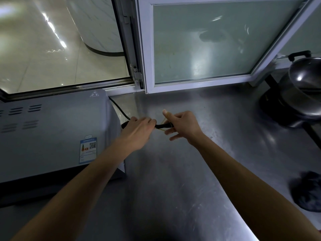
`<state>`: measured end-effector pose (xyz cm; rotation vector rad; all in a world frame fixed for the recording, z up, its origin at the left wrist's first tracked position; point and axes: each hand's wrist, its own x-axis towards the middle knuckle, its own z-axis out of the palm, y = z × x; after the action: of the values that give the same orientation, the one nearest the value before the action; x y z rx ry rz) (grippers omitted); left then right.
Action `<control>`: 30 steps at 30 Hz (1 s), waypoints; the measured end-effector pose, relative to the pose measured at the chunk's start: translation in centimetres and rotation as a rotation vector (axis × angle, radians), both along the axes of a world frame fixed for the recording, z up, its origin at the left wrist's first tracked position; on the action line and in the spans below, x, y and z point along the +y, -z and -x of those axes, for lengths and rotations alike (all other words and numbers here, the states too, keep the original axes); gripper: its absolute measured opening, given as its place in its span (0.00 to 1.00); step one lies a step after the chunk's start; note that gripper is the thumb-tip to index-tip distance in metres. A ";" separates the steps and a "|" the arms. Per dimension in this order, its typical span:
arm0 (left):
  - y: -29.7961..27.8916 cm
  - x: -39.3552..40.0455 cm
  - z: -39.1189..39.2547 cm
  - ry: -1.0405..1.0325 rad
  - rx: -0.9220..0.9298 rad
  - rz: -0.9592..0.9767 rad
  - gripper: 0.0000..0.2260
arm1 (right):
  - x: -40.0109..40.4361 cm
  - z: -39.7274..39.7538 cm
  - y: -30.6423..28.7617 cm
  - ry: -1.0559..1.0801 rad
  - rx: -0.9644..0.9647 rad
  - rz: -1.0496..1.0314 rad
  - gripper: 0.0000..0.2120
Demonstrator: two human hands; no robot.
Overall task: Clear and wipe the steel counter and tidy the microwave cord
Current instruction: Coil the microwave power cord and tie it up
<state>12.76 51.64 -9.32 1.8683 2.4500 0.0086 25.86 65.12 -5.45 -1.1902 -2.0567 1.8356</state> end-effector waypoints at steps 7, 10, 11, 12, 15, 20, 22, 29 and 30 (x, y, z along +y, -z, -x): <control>0.3 0.7 -1.0 -0.135 0.047 0.012 0.07 | -0.3 1.4 1.3 0.118 0.039 -0.145 0.18; 0.5 0.8 -1.2 -0.171 0.052 0.011 0.07 | -0.5 1.9 1.5 0.141 0.063 -0.167 0.17; 0.5 0.8 -1.3 -0.184 0.049 0.011 0.07 | -0.6 2.0 1.6 0.153 0.077 -0.166 0.16; 0.5 0.9 -1.3 -0.192 0.045 0.008 0.07 | -0.7 2.1 1.7 0.169 0.093 -0.162 0.16; 0.4 1.0 -1.4 -0.208 0.031 -0.003 0.07 | -1.0 2.1 2.0 0.179 0.106 -0.204 0.14; 0.3 1.3 -1.2 -0.244 0.002 -0.031 0.03 | -1.2 1.9 2.2 0.197 0.123 -0.236 0.13; 0.4 1.4 -1.1 -0.254 -0.013 -0.053 0.04 | -1.0 1.8 2.1 0.198 0.122 -0.235 0.12; 0.3 1.4 -0.8 -0.274 -0.046 -0.080 0.06 | -0.2 0.9 1.9 0.135 0.132 -0.186 0.06; 0.4 1.4 -0.8 -0.277 -0.047 -0.073 0.06 | -0.2 0.7 1.9 0.125 0.134 -0.194 0.06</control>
<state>13.57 53.03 -9.72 1.5174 2.6869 0.1544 25.16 64.97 -7.38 -1.0875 -1.9859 1.5751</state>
